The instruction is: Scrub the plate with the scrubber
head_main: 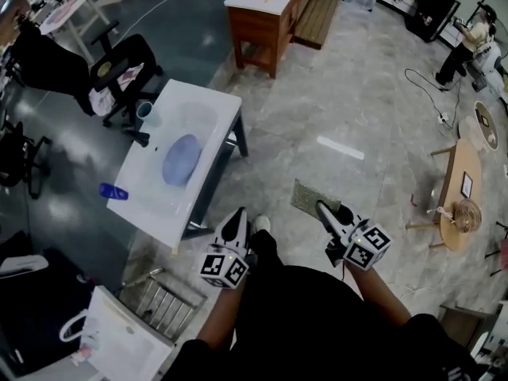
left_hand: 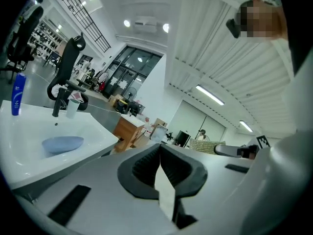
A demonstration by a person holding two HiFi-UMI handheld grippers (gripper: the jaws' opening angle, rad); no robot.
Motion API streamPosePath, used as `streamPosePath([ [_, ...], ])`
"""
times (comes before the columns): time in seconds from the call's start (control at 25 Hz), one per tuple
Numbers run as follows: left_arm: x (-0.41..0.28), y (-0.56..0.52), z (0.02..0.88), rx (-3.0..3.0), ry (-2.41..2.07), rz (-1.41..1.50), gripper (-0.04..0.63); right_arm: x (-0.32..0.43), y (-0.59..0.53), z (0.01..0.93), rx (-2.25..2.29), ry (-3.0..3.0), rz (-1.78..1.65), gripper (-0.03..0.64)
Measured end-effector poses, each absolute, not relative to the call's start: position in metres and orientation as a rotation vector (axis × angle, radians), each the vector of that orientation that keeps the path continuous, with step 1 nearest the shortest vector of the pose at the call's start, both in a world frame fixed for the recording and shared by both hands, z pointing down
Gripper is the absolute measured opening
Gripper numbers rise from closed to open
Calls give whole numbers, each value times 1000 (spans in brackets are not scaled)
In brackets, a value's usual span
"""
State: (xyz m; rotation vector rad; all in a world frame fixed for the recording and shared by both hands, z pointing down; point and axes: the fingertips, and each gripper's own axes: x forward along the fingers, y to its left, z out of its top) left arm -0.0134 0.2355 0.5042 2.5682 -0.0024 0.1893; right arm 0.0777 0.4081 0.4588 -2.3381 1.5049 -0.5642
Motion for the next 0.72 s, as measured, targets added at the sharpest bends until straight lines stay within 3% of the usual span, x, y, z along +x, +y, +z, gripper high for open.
streamPosePath([
  [0.32,37,138,490,2609,-97,107,5,145,291,439,-2243,1623,-554,62],
  [0.72,39,46,490,2611,-215,95,5,171,168,434,-2180,1813,-585,61],
])
